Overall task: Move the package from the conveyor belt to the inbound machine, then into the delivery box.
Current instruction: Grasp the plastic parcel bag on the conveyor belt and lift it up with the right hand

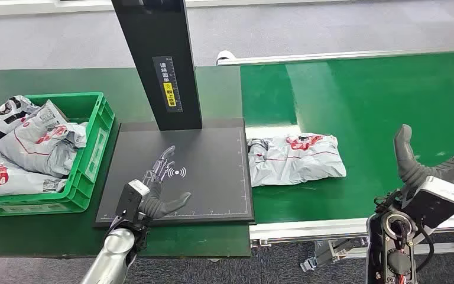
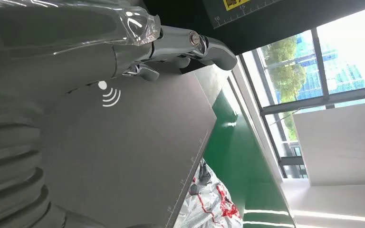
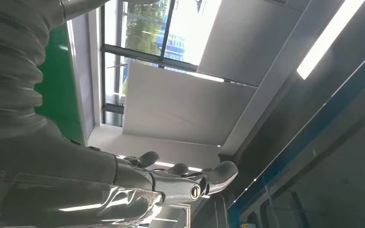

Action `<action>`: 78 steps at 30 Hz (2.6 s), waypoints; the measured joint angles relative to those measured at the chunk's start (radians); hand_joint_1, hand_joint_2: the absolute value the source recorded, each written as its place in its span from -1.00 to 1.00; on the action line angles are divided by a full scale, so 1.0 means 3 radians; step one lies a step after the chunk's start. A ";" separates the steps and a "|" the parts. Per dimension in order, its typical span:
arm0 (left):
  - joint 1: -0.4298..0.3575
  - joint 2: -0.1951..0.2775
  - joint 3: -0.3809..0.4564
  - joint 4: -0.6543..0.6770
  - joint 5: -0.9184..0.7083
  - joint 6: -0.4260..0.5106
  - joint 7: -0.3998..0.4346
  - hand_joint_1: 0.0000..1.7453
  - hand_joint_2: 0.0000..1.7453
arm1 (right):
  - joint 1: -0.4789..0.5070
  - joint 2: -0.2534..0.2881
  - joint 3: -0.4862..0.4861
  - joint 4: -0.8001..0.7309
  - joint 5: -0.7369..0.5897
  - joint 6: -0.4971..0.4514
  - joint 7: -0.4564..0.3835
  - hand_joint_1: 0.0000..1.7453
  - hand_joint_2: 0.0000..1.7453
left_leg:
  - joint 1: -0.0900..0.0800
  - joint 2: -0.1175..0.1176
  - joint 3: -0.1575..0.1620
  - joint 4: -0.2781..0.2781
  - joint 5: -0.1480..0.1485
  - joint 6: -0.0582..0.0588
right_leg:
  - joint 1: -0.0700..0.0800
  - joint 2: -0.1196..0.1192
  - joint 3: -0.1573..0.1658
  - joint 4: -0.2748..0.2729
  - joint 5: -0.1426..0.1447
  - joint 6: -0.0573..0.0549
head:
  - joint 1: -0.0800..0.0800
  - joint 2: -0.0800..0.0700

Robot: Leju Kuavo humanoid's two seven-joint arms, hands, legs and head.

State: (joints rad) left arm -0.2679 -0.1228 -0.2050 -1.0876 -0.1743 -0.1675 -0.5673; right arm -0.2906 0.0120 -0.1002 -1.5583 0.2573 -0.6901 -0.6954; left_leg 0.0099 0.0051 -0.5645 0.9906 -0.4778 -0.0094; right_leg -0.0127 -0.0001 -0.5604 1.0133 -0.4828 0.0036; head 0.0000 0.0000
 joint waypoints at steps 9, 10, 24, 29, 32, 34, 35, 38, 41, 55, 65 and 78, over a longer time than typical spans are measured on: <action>-0.0170 0.0030 -0.0100 0.0203 0.0015 -0.0131 -0.0157 -1.00 1.00 | -0.0759 -0.0204 0.0916 0.1720 0.1380 0.2178 0.1552 -1.00 1.00 | 0.0002 -0.0004 -0.0003 0.0000 0.0017 0.0002 | 0.0002 -0.0006 -0.0001 -0.0001 0.0011 0.0005 | 0.0000 -0.0001; -0.0208 0.0029 -0.0121 0.0253 0.0013 -0.0140 -0.0162 -1.00 1.00 | -0.0855 -0.0211 0.1058 0.2006 0.1551 0.2301 0.1727 -1.00 1.00 | 0.0002 -0.0021 -0.0009 0.0000 0.0024 0.0004 | 0.0002 -0.0021 -0.0002 0.0000 0.0012 0.0006 | 0.0000 -0.0001; -0.0381 -0.0022 -0.0234 0.0514 0.0016 -0.0188 -0.0054 -1.00 1.00 | -0.1848 -0.0256 0.2004 0.3780 0.2249 0.3180 0.2307 -1.00 1.00 | 0.0000 -0.0038 -0.0025 0.0002 0.0033 0.0003 | -0.0001 -0.0039 -0.0013 0.0000 0.0014 0.0008 | 0.0001 -0.0001; -0.0403 -0.0053 -0.0247 0.0575 0.0015 -0.0186 -0.0064 -1.00 1.00 | -0.1868 -0.0261 0.2148 0.3961 0.2255 0.3321 0.2343 -1.00 1.00 | 0.0000 -0.0037 -0.0025 0.0002 0.0033 0.0003 | -0.0001 -0.0036 -0.0015 0.0000 0.0015 0.0007 | 0.0000 0.0000; -0.0405 -0.0062 -0.0247 0.0593 0.0015 -0.0186 -0.0064 -1.00 1.00 | -0.1885 -0.0263 0.2194 0.4020 0.2255 0.3328 0.2347 -1.00 1.00 | 0.0000 -0.0037 -0.0025 0.0002 0.0033 0.0003 | -0.0001 -0.0036 -0.0015 0.0000 0.0015 0.0007 | 0.0000 -0.0001; -0.0406 -0.0065 -0.0247 0.0598 0.0015 -0.0187 -0.0064 -1.00 1.00 | -0.1897 -0.0263 0.2213 0.4047 0.2255 0.3329 0.2347 -1.00 1.00 | 0.0000 -0.0037 -0.0025 0.0002 0.0033 0.0003 | -0.0001 -0.0035 -0.0015 0.0000 0.0015 0.0007 | 0.0000 -0.0001; -0.0406 -0.0066 -0.0248 0.0601 0.0015 -0.0187 -0.0064 -1.00 1.00 | -0.1902 -0.0263 0.2222 0.4059 0.2255 0.3329 0.2347 -1.00 1.00 | 0.0000 -0.0037 -0.0025 0.0002 0.0033 0.0003 | -0.0001 -0.0035 -0.0015 0.0000 0.0015 0.0007 | 0.0000 -0.0001; -0.0408 -0.0070 -0.0248 0.0612 0.0015 -0.0188 -0.0064 -1.00 1.00 | -0.1914 -0.0263 0.2240 0.4087 0.2255 0.3330 0.2347 -1.00 1.00 | 0.0000 -0.0037 -0.0025 0.0002 0.0033 0.0003 | -0.0001 -0.0035 -0.0015 0.0000 0.0015 0.0008 | 0.0001 0.0000; -0.0410 -0.0072 -0.0248 0.0620 0.0015 -0.0188 -0.0064 -1.00 1.00 | -0.1922 -0.0263 0.2249 0.4108 0.2255 0.3336 0.2347 -1.00 1.00 | 0.0000 -0.0037 -0.0025 0.0002 0.0033 0.0003 | -0.0001 -0.0035 -0.0015 0.0000 0.0015 0.0008 | 0.0000 0.0000; -0.0403 -0.0079 -0.0246 0.0624 0.0015 -0.0132 -0.0013 -1.00 1.00 | -0.1925 -0.0285 0.2394 0.4168 0.2581 0.3087 0.3155 -1.00 1.00 | -0.0001 -0.0037 -0.0026 0.0002 0.0033 0.0003 | -0.0001 -0.0036 -0.0015 0.0000 0.0015 0.0008 | 0.0001 0.0000; -0.0375 -0.0077 -0.0246 0.0657 0.0017 -0.0089 0.0010 -1.00 1.00 | -0.1919 -0.0424 0.2239 0.4209 0.2243 0.3675 0.3098 1.00 1.00 | 0.0000 -0.0036 -0.0021 0.0003 0.0032 0.0003 | -0.0001 -0.0035 -0.0010 -0.0001 0.0015 0.0008 | 0.0000 -0.0001; -0.0351 -0.0073 -0.0246 0.0668 0.0013 -0.0073 0.0032 -1.00 1.00 | -0.1961 -0.0454 0.2017 0.4209 0.2033 0.3999 0.2600 1.00 1.00 | 0.0000 -0.0032 -0.0015 0.0003 0.0032 0.0003 | 0.0000 -0.0032 -0.0005 -0.0001 0.0015 0.0008 | 0.0001 -0.0001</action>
State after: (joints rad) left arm -0.3731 -0.1448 -0.2789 -0.8871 -0.1705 -0.1893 -0.5576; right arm -0.8789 -0.1243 0.5050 -0.2956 0.8671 0.5095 0.0846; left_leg 0.0100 -0.0045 -0.5691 0.9914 -0.4683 -0.0085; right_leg -0.0127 -0.0096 -0.5618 1.0131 -0.4784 0.0059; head 0.0004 -0.0002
